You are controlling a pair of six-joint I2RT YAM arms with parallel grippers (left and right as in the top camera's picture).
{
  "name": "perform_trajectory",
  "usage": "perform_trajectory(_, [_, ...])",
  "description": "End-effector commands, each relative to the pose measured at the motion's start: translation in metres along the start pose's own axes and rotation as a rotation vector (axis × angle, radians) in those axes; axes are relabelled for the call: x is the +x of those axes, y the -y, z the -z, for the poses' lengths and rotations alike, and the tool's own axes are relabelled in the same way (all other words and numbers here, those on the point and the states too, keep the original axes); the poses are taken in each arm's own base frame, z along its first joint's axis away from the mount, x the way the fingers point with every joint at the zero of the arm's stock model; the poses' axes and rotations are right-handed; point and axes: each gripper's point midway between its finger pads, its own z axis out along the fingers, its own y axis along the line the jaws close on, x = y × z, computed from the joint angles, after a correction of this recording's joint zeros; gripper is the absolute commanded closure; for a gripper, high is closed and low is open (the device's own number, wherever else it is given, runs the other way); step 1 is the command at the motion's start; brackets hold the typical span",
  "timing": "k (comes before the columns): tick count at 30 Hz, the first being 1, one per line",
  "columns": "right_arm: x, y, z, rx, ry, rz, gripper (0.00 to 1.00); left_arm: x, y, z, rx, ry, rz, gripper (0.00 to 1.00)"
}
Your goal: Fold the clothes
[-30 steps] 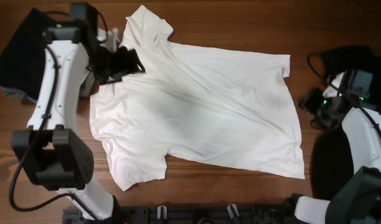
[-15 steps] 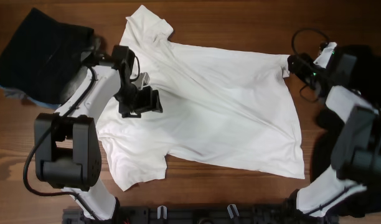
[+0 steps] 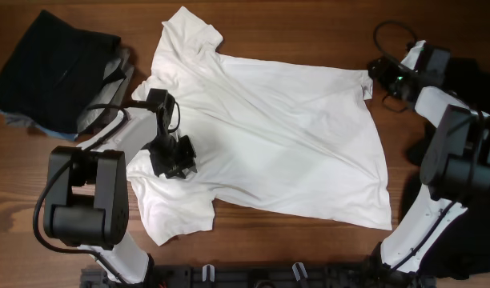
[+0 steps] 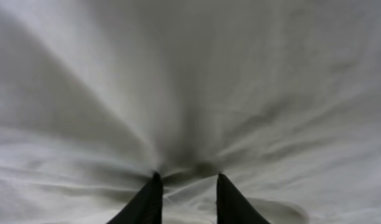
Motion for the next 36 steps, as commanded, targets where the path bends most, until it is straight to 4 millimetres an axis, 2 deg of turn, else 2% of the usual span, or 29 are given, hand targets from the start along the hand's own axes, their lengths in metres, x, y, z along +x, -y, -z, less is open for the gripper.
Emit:
perform_trajectory(1, [0.026,0.006,-0.024,0.051,-0.053,0.052,0.41,0.015,-0.023,-0.018,-0.089,-0.050,0.131,0.76])
perform_trajectory(4, [0.038,0.012,-0.035,0.099,-0.068,0.061,0.43,0.015,-0.024,-0.018,-0.090,-0.053,0.132,0.76])
perform_trajectory(5, [0.040,0.014,-0.037,0.113,-0.071,0.063,0.51,0.015,-0.024,-0.018,-0.091,-0.054,0.132,0.75])
perform_trajectory(7, [0.040,0.014,-0.037,0.116,-0.069,0.065,0.83,0.016,-0.024,-0.018,-0.091,-0.054,0.132,0.75])
perform_trajectory(8, [0.034,0.013,-0.035,0.112,-0.051,0.064,0.94,0.016,-0.024,-0.018,-0.091,-0.055,0.132,0.75])
perform_trajectory(10, [0.003,0.007,-0.027,0.082,0.016,0.061,0.96,0.016,-0.024,-0.018,-0.091,-0.054,0.131,0.75])
perform_trajectory(16, [-0.104,-0.036,0.011,-0.098,0.215,0.071,0.96,0.014,-0.023,-0.018,-0.088,-0.050,0.130,0.73])
perform_trajectory(18, [-0.122,-0.044,0.020,-0.119,0.241,0.075,0.96,0.014,-0.023,-0.018,-0.086,-0.046,0.129,0.73])
perform_trajectory(19, [-0.122,-0.046,0.021,-0.122,0.232,0.075,0.96,0.013,-0.022,-0.018,-0.084,-0.043,0.127,0.73])
perform_trajectory(20, [-0.116,-0.044,0.019,-0.113,0.207,0.076,0.91,0.012,-0.022,-0.018,-0.081,-0.039,0.126,0.72])
perform_trajectory(22, [-0.103,-0.036,0.014,-0.085,0.158,0.080,0.26,0.011,-0.021,-0.018,-0.080,-0.037,0.125,0.70])
perform_trajectory(23, [-0.096,-0.032,0.012,-0.070,0.130,0.100,0.02,0.011,-0.021,-0.018,-0.080,-0.037,0.125,0.68])
perform_trajectory(24, [-0.087,-0.028,0.011,-0.054,0.096,0.126,0.00,0.011,-0.021,-0.018,-0.080,-0.037,0.123,0.61])
perform_trajectory(27, [-0.071,-0.020,0.012,-0.027,0.025,0.167,0.00,0.011,-0.021,-0.018,-0.079,-0.036,0.102,0.50])
perform_trajectory(30, [-0.069,-0.024,0.028,-0.015,0.000,0.166,0.00,0.010,-0.021,-0.018,-0.076,-0.036,0.074,0.48])
perform_trajectory(35, [-0.085,-0.064,0.089,-0.039,0.034,0.188,0.00,0.013,-0.017,-0.002,-0.071,-0.029,0.045,0.49])
perform_trajectory(36, [-0.089,-0.078,0.109,-0.052,0.049,0.198,0.00,0.014,-0.014,0.008,-0.066,-0.020,0.016,0.50])
